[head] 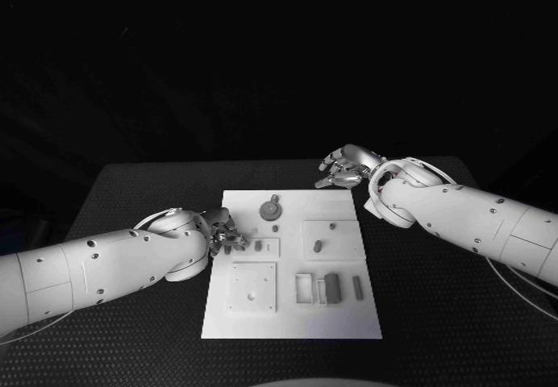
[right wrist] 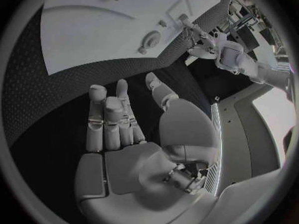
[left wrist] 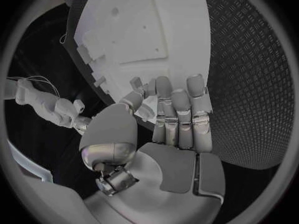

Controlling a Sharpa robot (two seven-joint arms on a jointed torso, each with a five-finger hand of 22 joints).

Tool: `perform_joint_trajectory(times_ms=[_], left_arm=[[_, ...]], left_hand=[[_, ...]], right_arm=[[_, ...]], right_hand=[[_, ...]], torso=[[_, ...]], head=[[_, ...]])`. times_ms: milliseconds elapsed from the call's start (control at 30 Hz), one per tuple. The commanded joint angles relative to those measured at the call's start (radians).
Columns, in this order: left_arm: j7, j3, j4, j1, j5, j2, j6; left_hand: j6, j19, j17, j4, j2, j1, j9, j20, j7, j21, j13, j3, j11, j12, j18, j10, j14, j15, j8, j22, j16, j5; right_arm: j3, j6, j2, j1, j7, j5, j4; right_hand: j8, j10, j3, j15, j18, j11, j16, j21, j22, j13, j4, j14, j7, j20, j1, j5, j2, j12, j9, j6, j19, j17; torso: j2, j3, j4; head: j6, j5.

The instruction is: Assemble the parts on the task board

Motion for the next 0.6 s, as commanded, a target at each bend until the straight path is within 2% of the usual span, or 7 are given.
perform_joint_trajectory(times_ms=[33, 267, 600], left_arm=[[-0.01, -0.003, 0.0, -0.004, 0.01, 0.001, 0.031], [-0.009, -0.003, 0.0, -0.004, 0.01, 0.001, 0.032], [-0.007, -0.003, -0.003, -0.004, 0.012, 0.001, 0.026]], left_hand=[[0.003, -0.002, 0.001, 0.008, -0.017, -0.022, 0.001, -0.004, 0.003, 0.002, 0.001, -0.014, 0.001, 0.004, 0.006, -0.008, -0.001, -0.005, -0.003, 0.02, 0.002, -0.008], [0.003, -0.003, 0.001, 0.026, -0.032, -0.038, 0.001, -0.004, 0.002, 0.001, 0.002, -0.022, 0.0, 0.004, 0.007, -0.008, -0.002, -0.006, -0.004, 0.019, 0.003, -0.016], [0.005, -0.002, 0.002, 0.043, -0.04, -0.048, 0.001, -0.005, 0.001, 0.002, 0.002, -0.023, -0.001, 0.006, 0.008, -0.007, -0.001, -0.007, -0.003, 0.019, 0.004, -0.018]], right_arm=[[0.0, 0.009, 0.0, 0.0, 0.006, -0.001, 0.001], [0.0, 0.009, 0.0, 0.0, 0.006, -0.001, 0.0], [0.0, 0.01, 0.0, 0.0, 0.006, -0.001, -0.001]], right_hand=[[0.0, 0.001, 0.001, 0.0, 0.044, 0.004, -0.005, -0.005, 0.015, 0.001, 0.003, -0.005, 0.006, -0.01, -0.009, 0.002, 0.002, -0.006, -0.001, -0.002, 0.0, 0.001], [0.0, 0.001, 0.002, 0.0, 0.044, 0.004, -0.005, -0.005, 0.015, 0.002, 0.003, -0.005, 0.006, -0.01, -0.01, 0.002, 0.002, -0.006, -0.001, -0.002, 0.0, 0.001], [0.0, 0.002, 0.002, 0.0, 0.044, 0.004, -0.005, -0.005, 0.015, 0.002, 0.003, -0.005, 0.006, -0.01, -0.01, 0.002, 0.001, -0.007, -0.001, -0.003, 0.0, 0.001]], torso=[[0.0, -0.0002, 0.0], [0.0, -0.0002, -0.0001], [0.0, -0.0003, 0.0004]], head=[[0.0, 0.0], [0.0, -0.001], [-0.001, -0.002]])
